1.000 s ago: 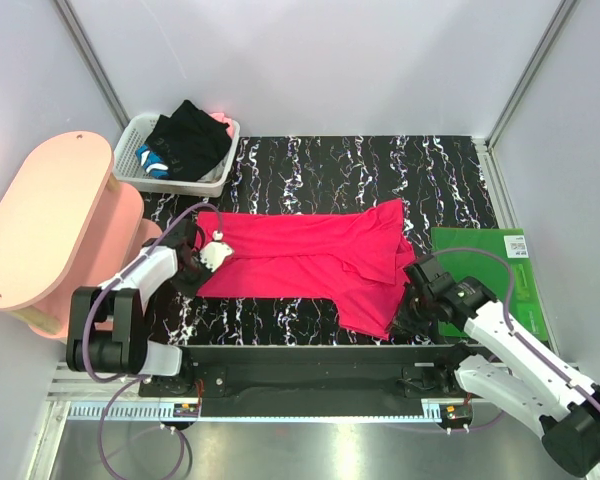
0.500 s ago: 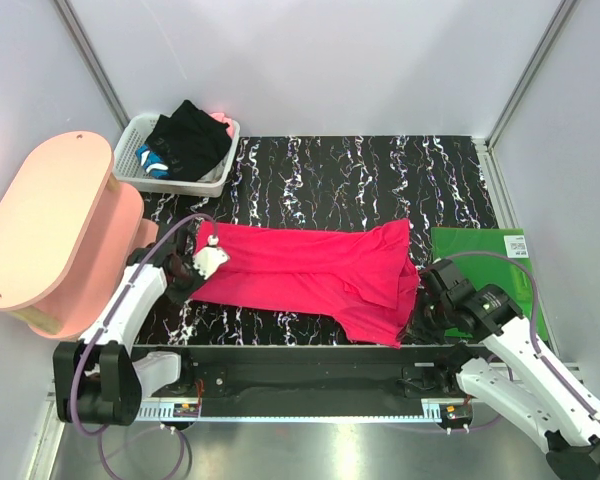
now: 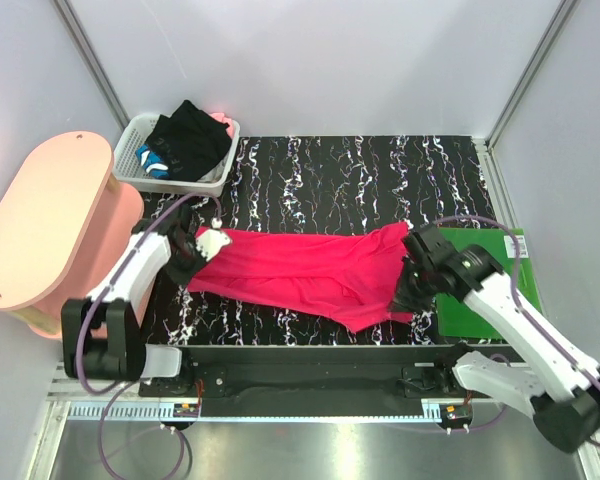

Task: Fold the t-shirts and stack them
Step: Fold the other side of the tshirt into a rectangle

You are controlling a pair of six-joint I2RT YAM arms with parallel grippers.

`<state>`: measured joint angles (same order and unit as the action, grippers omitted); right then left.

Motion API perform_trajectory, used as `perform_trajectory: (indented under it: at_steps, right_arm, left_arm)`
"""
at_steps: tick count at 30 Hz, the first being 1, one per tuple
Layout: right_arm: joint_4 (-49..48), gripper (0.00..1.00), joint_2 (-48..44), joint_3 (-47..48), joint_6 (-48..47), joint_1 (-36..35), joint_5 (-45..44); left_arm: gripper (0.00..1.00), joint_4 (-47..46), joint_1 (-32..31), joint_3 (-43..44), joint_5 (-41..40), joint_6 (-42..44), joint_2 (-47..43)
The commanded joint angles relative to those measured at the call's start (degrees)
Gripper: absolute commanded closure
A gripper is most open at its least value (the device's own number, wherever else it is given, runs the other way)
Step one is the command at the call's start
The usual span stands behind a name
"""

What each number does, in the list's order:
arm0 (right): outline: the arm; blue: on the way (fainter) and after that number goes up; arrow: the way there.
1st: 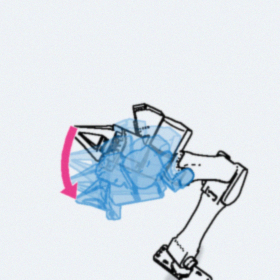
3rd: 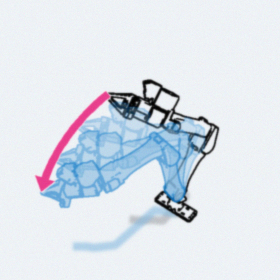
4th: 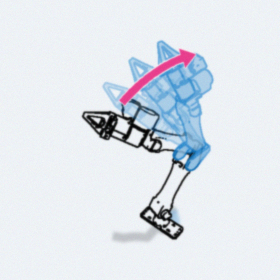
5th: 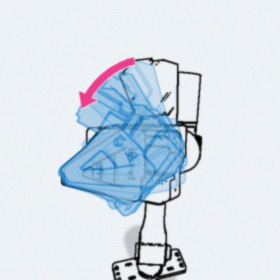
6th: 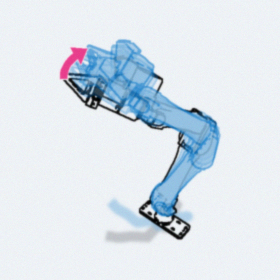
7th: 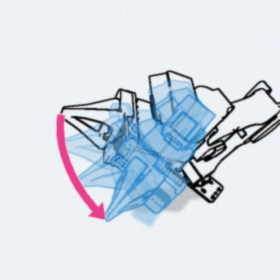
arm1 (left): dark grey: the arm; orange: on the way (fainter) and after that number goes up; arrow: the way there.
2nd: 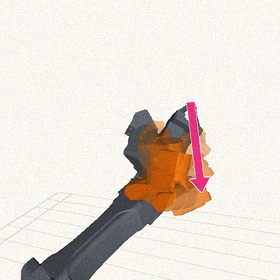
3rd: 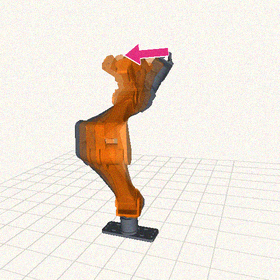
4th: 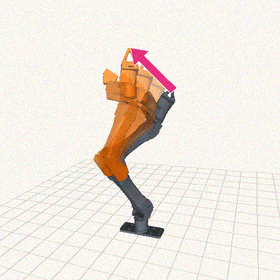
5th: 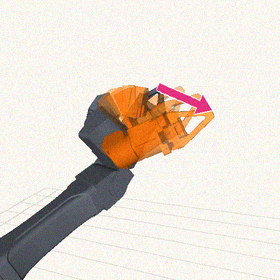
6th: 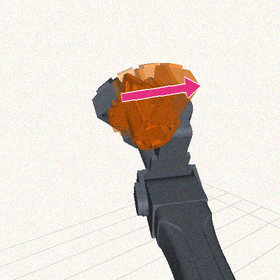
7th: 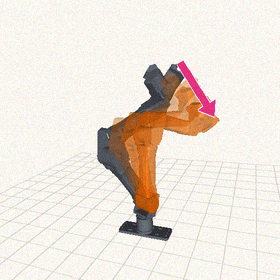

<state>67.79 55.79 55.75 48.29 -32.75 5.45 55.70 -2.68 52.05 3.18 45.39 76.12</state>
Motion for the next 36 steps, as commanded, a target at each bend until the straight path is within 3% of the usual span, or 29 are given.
perform_trajectory:
  at_steps: [1, 5, 12, 33, 34, 36]
  right_arm:
    - [-7.93, 1.0, 8.43, 5.15, -4.43, 0.23, -3.61]
    - [-10.22, 1.0, 13.9, 9.11, -7.07, 3.82, -3.17]
    - [-13.03, 1.0, 18.56, 11.58, -12.07, 12.09, -1.15]
    - [-17.78, 1.0, 37.44, 23.44, -17.7, 20.97, 2.1]
    - [-17.78, 1.0, 38.77, 24.92, -17.71, 21.15, 2.37]
    - [-18.13, 1.0, 42.36, 26.16, -17.62, 21.41, 2.98]
  left_arm:
    - [0.97, -2.97, 0.22, 7.53, 0.07, -1.17, 6.93]
    - [0.97, -3.76, 0.22, 12.19, -1.6, -1.53, 12.47]
    - [0.97, -6.57, 0.22, 12.99, -3.09, -1.53, 17.57]
    - [0.97, -11.93, 0.22, 15.18, -9.77, -1.0, 24.25]
    - [0.94, -12.02, 0.22, 15.18, -9.95, -1.44, 24.43]
    - [0.68, -12.63, 0.22, 15.18, -10.39, -1.88, 24.87]
